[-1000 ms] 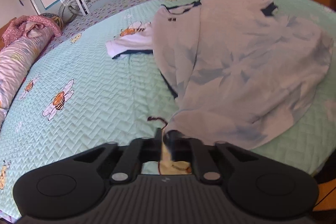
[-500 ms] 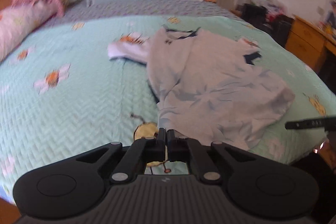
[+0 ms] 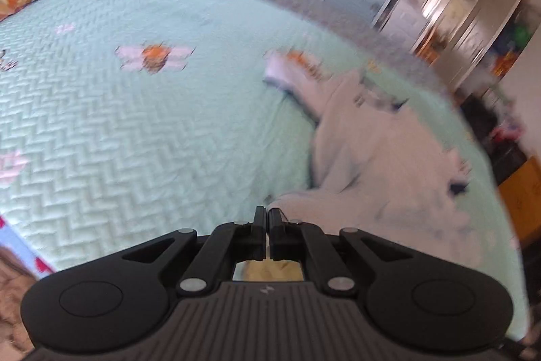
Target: Fold clothes
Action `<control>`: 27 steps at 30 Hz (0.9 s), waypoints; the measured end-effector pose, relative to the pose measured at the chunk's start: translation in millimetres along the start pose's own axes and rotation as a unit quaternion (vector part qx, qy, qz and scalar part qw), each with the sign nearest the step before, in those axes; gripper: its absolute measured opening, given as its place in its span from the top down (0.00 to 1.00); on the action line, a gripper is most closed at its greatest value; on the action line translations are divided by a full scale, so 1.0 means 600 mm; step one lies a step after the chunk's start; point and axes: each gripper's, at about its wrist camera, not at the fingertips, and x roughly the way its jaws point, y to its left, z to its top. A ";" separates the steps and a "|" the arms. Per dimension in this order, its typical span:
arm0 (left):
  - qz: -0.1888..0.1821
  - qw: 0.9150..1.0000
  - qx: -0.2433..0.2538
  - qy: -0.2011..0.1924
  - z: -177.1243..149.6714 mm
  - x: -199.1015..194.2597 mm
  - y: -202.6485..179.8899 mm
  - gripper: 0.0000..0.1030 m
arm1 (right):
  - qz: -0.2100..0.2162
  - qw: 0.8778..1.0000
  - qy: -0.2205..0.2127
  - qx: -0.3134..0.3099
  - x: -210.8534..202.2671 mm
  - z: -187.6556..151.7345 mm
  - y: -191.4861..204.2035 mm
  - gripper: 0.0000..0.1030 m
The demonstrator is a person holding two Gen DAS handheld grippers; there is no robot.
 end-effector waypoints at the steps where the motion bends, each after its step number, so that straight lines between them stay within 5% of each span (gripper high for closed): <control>1: 0.007 1.000 -0.002 0.005 -0.003 0.003 0.005 1.00 | -0.003 1.000 -0.001 -0.003 0.003 0.001 0.000 0.36; 9: 0.059 0.997 -0.014 0.041 -0.025 0.024 0.045 1.00 | -0.012 0.999 -0.035 -0.014 0.020 0.023 -0.019 0.36; 21: 0.055 0.996 0.017 0.068 -0.040 0.055 0.016 1.00 | 0.065 0.995 -0.060 -0.035 0.051 0.057 0.007 0.32; 22: 0.054 0.996 0.020 0.071 -0.041 0.057 0.013 1.00 | 0.059 0.996 -0.056 -0.043 0.056 0.058 0.014 0.40; 25: 0.052 0.995 0.029 0.077 -0.046 0.065 0.005 1.00 | 0.058 0.997 -0.032 -0.040 0.066 0.057 0.022 0.96; 27: 0.048 0.995 0.042 0.076 -0.047 0.066 -0.004 1.00 | 0.096 0.995 -0.025 0.004 0.059 0.058 0.008 0.97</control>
